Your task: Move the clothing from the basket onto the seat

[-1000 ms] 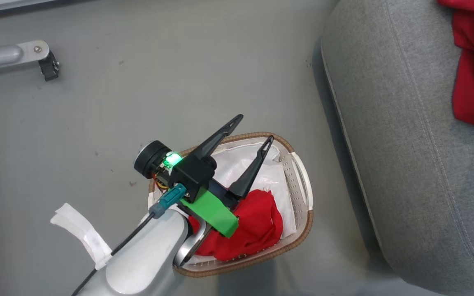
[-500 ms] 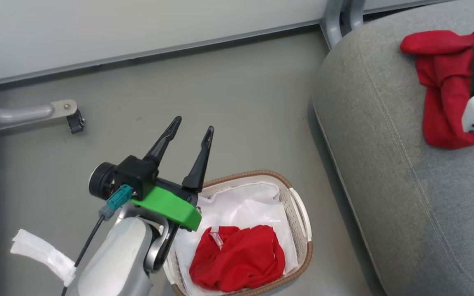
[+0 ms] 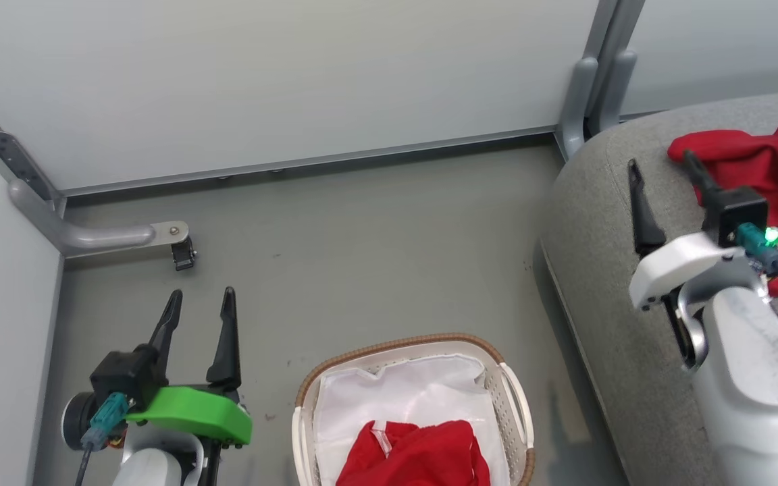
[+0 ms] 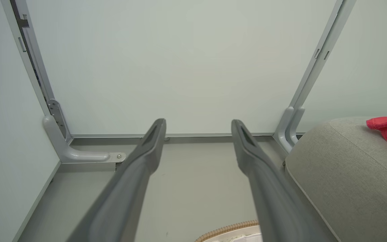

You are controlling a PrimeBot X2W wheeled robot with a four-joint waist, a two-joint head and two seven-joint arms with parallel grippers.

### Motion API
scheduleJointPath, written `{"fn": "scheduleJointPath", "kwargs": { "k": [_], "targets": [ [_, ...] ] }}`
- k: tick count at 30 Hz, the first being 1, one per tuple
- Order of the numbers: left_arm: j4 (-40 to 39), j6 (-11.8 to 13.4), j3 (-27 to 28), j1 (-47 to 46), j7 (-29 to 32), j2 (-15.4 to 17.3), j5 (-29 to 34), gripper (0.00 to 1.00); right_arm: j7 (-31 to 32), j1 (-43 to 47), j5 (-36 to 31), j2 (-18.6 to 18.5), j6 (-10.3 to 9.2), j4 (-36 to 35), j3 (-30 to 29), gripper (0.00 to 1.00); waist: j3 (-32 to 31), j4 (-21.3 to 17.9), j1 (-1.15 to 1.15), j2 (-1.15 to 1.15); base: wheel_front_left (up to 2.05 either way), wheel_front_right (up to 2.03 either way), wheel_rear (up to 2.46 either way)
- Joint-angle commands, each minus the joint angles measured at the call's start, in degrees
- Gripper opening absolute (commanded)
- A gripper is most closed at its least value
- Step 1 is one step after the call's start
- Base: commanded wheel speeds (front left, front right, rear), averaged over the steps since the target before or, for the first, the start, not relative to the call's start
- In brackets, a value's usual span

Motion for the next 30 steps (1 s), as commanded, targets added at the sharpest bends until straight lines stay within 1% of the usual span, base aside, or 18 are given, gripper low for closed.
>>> {"fn": "scheduleJointPath", "kwargs": {
  "k": [1, 4, 7, 12, 16, 21, 30],
  "targets": [
    [-0.30, -0.24, 1.19, 1.59, -0.19, -0.26, 0.72, 1.00, -0.26, 2.10, 0.56, 0.75, -0.08, -1.19, 0.21, 1.00, -1.67, 1.67, 0.00, 0.28, 0.00, 0.00, 0.00],
    [-1.07, -0.51, 4.07, 4.28, -0.19, -0.90, 1.58, 1.00, -0.26, 6.66, 1.61, 2.94, -0.08, -4.42, 0.42, 1.00, -2.43, 2.14, 0.00, 0.28, 0.00, 0.00, 0.00],
    [-1.85, -0.95, 6.07, 6.37, -0.20, -1.78, 2.19, 1.00, -0.27, 11.05, 1.43, 4.21, -0.08, -7.67, 0.40, 1.00, -3.09, 2.53, 0.00, 0.28, 0.00, 0.00, 0.00],
    [-2.36, -1.90, 7.29, 8.25, -0.19, -2.70, 3.69, 1.00, -0.26, 17.98, 0.99, 5.07, -0.08, -12.62, -0.11, 1.00, -3.86, 2.97, 0.00, 0.28, 0.00, 0.00, 0.00],
    [-2.57, -2.42, 7.87, 9.34, -0.19, -3.31, 4.56, 1.00, -0.27, 21.56, 4.24, 5.05, -0.08, -15.44, 0.46, 1.00, -4.12, 2.95, 0.00, 0.28, 0.00, 0.00, 0.00],
    [-2.49, -2.76, 8.61, 10.90, -0.19, -3.78, 4.75, 1.00, -0.27, 23.56, 6.73, 5.08, -0.08, -16.97, 0.83, 1.00, -4.24, 2.43, 0.00, 0.28, 0.00, 0.00, 0.00],
    [-1.72, -3.01, 8.75, 11.50, -0.19, -4.20, 5.07, 1.00, -0.27, 24.24, 7.37, 5.09, -0.08, -15.86, 1.71, 1.00, -4.60, 2.40, 0.00, 0.28, 0.00, 0.00, 0.00]
  ]
}}
